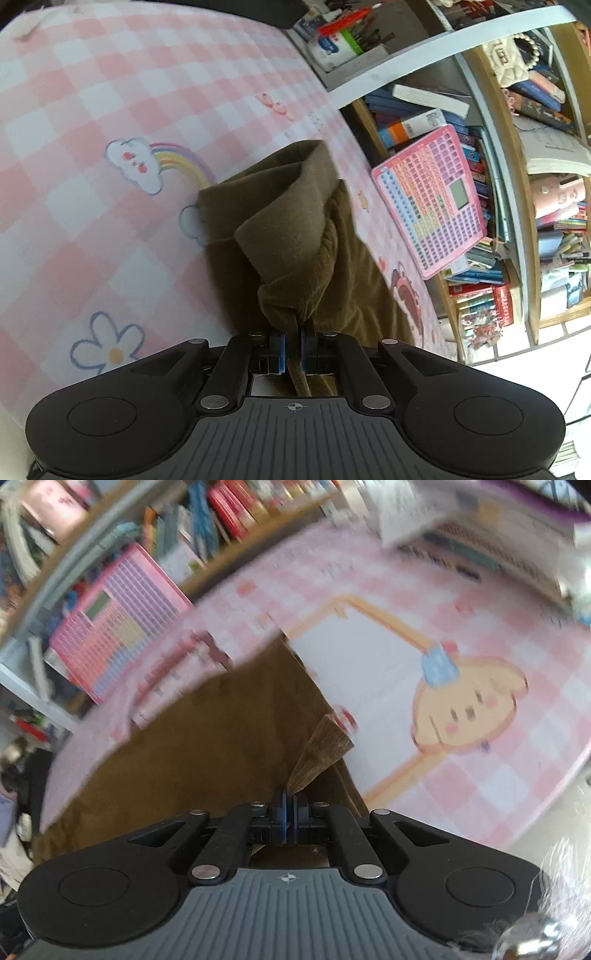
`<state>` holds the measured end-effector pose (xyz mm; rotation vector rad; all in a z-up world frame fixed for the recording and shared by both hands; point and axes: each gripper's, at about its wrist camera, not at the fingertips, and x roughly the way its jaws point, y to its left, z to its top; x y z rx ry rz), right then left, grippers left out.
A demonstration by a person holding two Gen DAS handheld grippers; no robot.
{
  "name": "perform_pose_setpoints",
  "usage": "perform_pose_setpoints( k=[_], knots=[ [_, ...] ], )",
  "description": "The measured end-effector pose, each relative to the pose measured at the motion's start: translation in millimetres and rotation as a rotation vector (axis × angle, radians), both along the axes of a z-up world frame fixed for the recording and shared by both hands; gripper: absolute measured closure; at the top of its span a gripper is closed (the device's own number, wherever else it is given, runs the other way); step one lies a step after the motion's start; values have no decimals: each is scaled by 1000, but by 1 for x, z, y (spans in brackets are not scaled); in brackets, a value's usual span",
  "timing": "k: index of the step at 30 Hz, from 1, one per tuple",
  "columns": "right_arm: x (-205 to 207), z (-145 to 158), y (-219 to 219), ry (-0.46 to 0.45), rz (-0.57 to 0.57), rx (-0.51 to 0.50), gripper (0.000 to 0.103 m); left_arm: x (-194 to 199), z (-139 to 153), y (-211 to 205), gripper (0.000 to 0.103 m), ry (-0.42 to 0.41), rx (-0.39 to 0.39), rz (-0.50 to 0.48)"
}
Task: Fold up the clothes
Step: 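Lift the garment with both tools and fold it lengthwise over itself, then lower the folded garment onto the mat and open both tools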
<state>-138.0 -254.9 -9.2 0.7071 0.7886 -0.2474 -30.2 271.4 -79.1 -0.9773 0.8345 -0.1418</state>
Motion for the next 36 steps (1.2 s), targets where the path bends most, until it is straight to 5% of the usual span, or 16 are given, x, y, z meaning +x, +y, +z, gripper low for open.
perform_pose_setpoints(
  k=[4, 8, 13, 15, 19, 31, 33, 36],
  knots=[
    [-14, 17, 0, -74, -34, 52, 100, 4, 10, -4, 94, -48, 7, -9],
    [-11, -14, 5, 59, -58, 53, 99, 7, 4, -4, 91, -12, 39, -9],
    [-14, -17, 6, 84, -89, 38, 91, 4, 6, -2, 65, 6, 59, 10],
    [-17, -11, 7, 75, -93, 11, 79, 0, 11, 2, 54, -3, 75, 24],
    [-22, -8, 10, 88, -118, -26, 73, -8, 14, 11, 44, -10, 91, 48],
    [-12, -21, 17, 146, -98, -51, 65, 3, 0, 17, 45, 25, 40, 100],
    [-2, -22, 13, 138, -91, -42, 76, 10, -1, 15, 46, 28, 23, 125],
    [18, -25, 5, 127, -72, -22, 90, 22, -4, 9, 67, 54, 7, 158]
  ],
)
